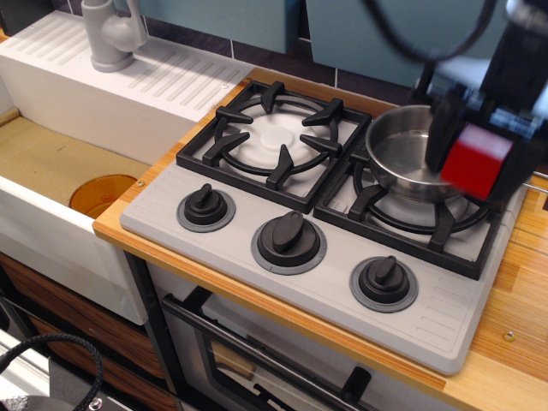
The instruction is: Put redcube in pan and put pan on stove
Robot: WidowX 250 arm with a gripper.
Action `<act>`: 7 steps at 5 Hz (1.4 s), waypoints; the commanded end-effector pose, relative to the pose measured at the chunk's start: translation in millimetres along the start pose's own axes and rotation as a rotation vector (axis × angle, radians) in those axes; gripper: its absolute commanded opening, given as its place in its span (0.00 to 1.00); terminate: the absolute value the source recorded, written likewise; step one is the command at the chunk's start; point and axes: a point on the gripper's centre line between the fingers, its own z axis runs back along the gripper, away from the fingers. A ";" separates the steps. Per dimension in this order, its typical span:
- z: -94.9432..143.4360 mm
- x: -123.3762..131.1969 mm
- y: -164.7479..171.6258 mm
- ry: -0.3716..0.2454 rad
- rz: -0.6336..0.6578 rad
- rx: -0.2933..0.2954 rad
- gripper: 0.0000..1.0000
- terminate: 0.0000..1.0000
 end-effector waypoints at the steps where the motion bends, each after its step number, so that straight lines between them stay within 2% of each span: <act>1: 4.3 56.0 14.3 -0.060 -0.060 -0.044 0.00 0.00; 2: -5.4 69.8 20.4 -0.072 -0.085 -0.063 0.00 0.00; 5: -18.0 81.1 21.4 -0.101 -0.115 -0.064 0.00 0.00; 6: -20.0 80.9 20.7 -0.106 -0.146 -0.071 1.00 0.00; 7: -15.8 79.5 17.3 -0.098 -0.138 -0.068 1.00 0.00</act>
